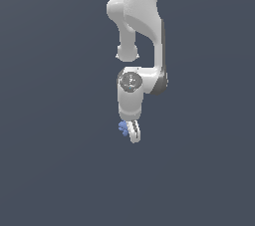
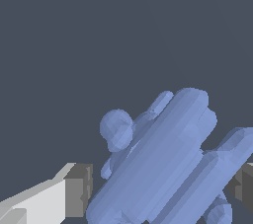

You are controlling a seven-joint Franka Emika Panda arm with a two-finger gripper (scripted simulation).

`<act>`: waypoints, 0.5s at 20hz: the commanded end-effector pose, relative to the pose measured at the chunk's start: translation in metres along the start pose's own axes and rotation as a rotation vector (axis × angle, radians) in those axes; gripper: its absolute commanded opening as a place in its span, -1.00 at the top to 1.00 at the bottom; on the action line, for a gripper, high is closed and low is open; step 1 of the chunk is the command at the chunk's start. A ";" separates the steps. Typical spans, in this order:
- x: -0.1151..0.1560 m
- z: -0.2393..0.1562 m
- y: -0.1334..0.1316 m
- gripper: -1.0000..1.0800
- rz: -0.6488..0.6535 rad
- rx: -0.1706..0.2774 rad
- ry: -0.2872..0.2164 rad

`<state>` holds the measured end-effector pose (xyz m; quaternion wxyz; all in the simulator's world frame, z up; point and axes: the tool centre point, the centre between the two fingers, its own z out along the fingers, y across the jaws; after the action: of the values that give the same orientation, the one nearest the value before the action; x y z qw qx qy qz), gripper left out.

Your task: Pick up the object and move it to a goal position.

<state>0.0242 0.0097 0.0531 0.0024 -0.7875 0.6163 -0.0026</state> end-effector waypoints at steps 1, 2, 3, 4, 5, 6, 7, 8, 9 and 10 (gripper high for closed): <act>0.000 0.010 0.002 -0.92 0.000 -0.007 -0.001; 0.000 0.010 0.002 -0.92 0.000 -0.007 -0.001; 0.000 0.010 0.002 -0.92 0.000 -0.007 -0.001; 0.000 0.010 0.002 1.00 0.000 -0.007 -0.001; 0.000 0.010 0.002 1.00 0.000 -0.007 -0.001; 0.000 0.010 0.002 1.00 0.000 -0.007 -0.001; 0.000 0.010 0.002 1.00 0.000 -0.007 -0.001; 0.000 0.010 0.002 1.00 0.000 -0.007 -0.001; 0.000 0.010 0.002 1.00 0.000 -0.007 -0.001; 0.000 0.010 0.002 1.00 0.000 -0.007 -0.001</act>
<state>0.0237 0.0096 0.0453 0.0012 -0.7873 0.6165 -0.0011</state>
